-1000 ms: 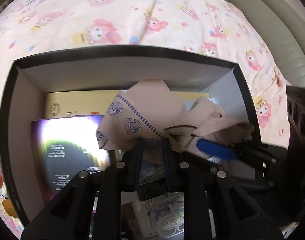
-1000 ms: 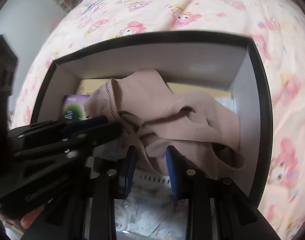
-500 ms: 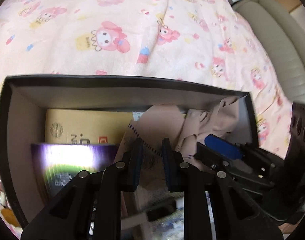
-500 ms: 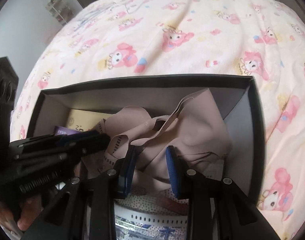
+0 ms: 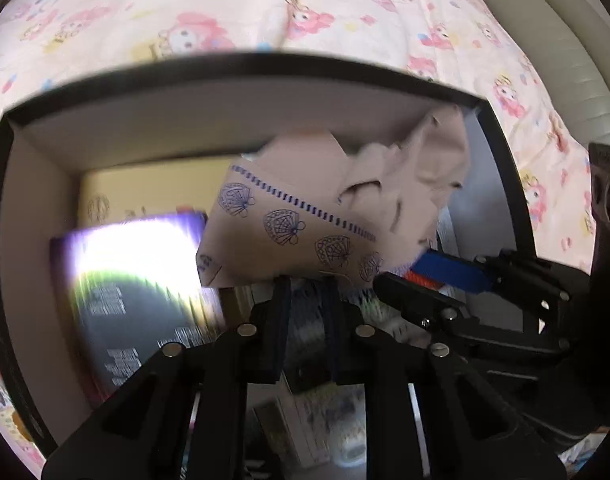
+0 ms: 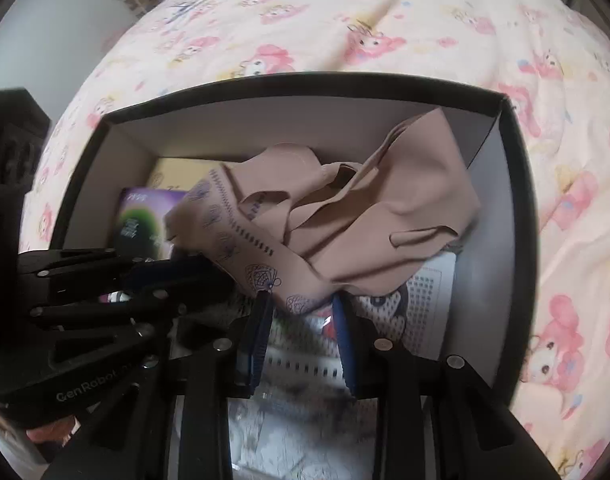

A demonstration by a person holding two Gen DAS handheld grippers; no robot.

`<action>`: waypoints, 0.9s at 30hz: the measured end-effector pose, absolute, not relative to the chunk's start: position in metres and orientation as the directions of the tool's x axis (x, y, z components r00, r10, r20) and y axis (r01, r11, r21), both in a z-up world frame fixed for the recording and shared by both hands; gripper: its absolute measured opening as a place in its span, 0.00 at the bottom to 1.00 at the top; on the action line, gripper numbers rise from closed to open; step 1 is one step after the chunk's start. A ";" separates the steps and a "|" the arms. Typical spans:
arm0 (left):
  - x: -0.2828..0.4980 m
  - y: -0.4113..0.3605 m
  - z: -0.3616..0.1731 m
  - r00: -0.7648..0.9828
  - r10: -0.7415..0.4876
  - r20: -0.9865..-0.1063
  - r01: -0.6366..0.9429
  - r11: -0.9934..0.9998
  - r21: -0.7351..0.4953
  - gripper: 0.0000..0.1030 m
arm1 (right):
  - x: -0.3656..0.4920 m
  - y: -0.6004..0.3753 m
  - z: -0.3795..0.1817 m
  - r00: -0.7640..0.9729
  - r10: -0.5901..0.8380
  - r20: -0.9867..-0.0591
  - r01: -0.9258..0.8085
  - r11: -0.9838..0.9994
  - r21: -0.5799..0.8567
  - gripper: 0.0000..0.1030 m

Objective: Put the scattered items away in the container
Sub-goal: 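Lower the beige fabric into the black box and open the right gripper, then withdraw the right gripper from the box toward the wooden comb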

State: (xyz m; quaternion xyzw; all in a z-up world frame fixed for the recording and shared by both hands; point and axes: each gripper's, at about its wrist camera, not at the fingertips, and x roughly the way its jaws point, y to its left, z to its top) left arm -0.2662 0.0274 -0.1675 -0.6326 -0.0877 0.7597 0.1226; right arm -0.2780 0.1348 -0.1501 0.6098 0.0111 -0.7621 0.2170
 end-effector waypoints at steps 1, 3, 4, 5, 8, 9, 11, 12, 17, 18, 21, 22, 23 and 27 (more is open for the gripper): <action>-0.271 0.026 -0.168 -0.170 0.300 -0.939 -0.069 -0.954 -0.292 0.14 | -0.282 0.135 -0.150 -0.167 -0.325 -0.931 0.335 -0.907 0.256 0.27; -0.280 0.024 -0.169 -0.168 0.314 -0.934 -0.056 -0.949 -0.309 0.14 | -0.291 0.138 -0.150 -0.172 -0.343 -0.923 0.310 -0.909 0.280 0.27; -0.283 0.023 -0.169 -0.170 0.319 -0.932 -0.052 -0.948 -0.315 0.14 | -0.294 0.139 -0.151 -0.175 -0.352 -0.920 0.297 -0.909 0.291 0.27; -0.285 0.022 -0.169 -0.171 0.321 -0.931 -0.049 -0.947 -0.318 0.14 | -0.296 0.139 -0.152 -0.179 -0.357 -0.917 0.290 -0.910 0.297 0.27; -0.291 0.020 -0.170 -0.174 0.326 -0.929 -0.035 -0.945 -0.325 0.14 | -0.298 0.137 -0.154 -0.202 -0.343 -0.917 0.295 -0.914 0.277 0.27; -0.292 0.019 -0.170 -0.174 0.328 -0.928 -0.030 -0.944 -0.328 0.14 | -0.297 0.137 -0.155 -0.209 -0.338 -0.917 0.299 -0.915 0.269 0.27; -0.293 0.019 -0.168 -0.177 0.329 -0.928 -0.029 -0.944 -0.329 0.14 | -0.296 0.137 -0.154 -0.219 -0.334 -0.917 0.299 -0.917 0.263 0.27; -0.292 0.019 -0.166 -0.181 0.328 -0.927 -0.032 -0.944 -0.328 0.14 | -0.296 0.139 -0.153 -0.221 -0.336 -0.915 0.299 -0.917 0.265 0.27; -0.272 0.018 -0.148 -0.240 0.318 -0.917 -0.084 -0.948 -0.307 0.28 | -0.283 0.144 -0.132 -0.295 -0.274 -0.915 0.283 -0.940 0.190 0.28; -0.267 0.016 -0.142 -0.262 0.314 -0.913 -0.088 -0.950 -0.301 0.34 | -0.278 0.147 -0.126 -0.318 -0.262 -0.911 0.274 -0.945 0.176 0.29; -0.249 0.011 -0.115 -0.334 0.323 -0.885 -0.098 -0.946 -0.308 0.44 | -0.262 0.152 -0.108 -0.368 -0.265 -0.891 0.240 -0.953 0.185 0.36; -0.242 0.009 -0.106 -0.356 0.330 -0.874 -0.103 -0.944 -0.314 0.46 | -0.255 0.155 -0.101 -0.383 -0.268 -0.884 0.231 -0.954 0.190 0.40; -0.235 0.007 -0.097 -0.376 0.334 -0.864 -0.109 -0.942 -0.317 0.47 | -0.245 0.158 -0.093 -0.399 -0.270 -0.876 0.226 -0.955 0.192 0.43; -0.198 0.004 -0.060 -0.462 0.310 -0.831 -0.131 -0.951 -0.282 0.47 | -0.209 0.155 -0.055 -0.479 -0.266 -0.836 0.249 -0.955 0.161 0.43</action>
